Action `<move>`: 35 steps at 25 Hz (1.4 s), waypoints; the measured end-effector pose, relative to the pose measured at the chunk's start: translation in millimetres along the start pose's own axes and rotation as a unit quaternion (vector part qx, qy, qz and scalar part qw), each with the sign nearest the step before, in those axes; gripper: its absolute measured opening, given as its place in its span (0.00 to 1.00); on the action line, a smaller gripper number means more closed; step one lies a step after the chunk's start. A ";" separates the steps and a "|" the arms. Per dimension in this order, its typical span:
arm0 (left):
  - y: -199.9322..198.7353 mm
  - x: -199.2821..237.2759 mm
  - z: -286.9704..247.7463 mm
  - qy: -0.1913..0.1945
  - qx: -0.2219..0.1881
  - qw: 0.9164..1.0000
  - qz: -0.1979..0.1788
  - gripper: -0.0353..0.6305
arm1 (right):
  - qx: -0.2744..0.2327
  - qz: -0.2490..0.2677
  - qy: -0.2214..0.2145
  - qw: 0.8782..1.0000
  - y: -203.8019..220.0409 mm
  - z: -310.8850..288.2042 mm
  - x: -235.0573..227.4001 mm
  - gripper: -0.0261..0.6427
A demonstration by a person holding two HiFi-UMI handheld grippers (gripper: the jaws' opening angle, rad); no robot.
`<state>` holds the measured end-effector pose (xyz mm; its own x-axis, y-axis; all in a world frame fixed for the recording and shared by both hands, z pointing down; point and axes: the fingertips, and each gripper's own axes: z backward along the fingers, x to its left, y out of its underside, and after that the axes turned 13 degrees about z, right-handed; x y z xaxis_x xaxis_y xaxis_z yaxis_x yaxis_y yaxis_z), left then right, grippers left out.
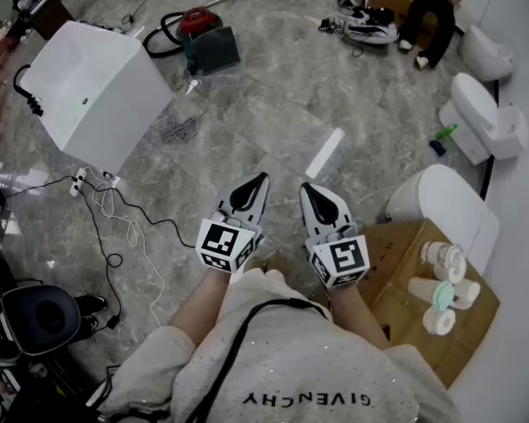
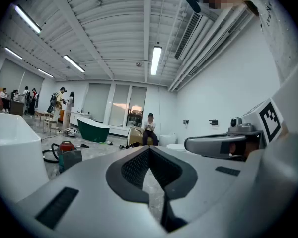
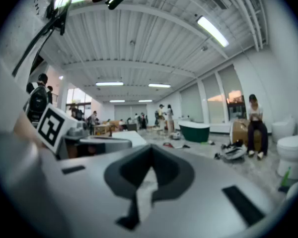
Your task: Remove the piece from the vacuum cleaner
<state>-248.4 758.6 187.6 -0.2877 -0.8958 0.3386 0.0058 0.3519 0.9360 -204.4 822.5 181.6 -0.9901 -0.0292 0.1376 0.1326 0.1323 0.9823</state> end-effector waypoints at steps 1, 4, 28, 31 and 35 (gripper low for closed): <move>2.1 -5.0 -2.2 0.000 0.001 1.000 0.001 0.08 | 0.000 0.001 -0.001 1.000 0.7 3.7 -3.6 0.06; 5.9 -18.2 -9.2 0.002 0.002 1.000 0.000 0.08 | -0.003 0.005 -0.004 1.000 1.2 13.6 -12.0 0.06; 4.5 33.4 -170.3 0.025 0.025 0.999 0.036 0.08 | 0.016 0.017 0.015 1.000 27.7 -68.3 -128.1 0.06; -9.8 55.3 -200.9 0.025 0.024 0.999 0.039 0.08 | 0.023 0.008 0.026 0.999 26.5 -100.4 -155.7 0.06; -23.0 92.3 -234.3 0.014 0.022 0.999 0.044 0.08 | 0.020 0.011 0.023 0.999 25.3 -145.7 -181.5 0.06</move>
<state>-50.7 604.3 219.8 -0.2613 -0.8680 0.4222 -0.0118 0.4402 0.8978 -14.5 686.7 200.0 -0.9837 -0.0707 0.1651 0.1509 0.1734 0.9732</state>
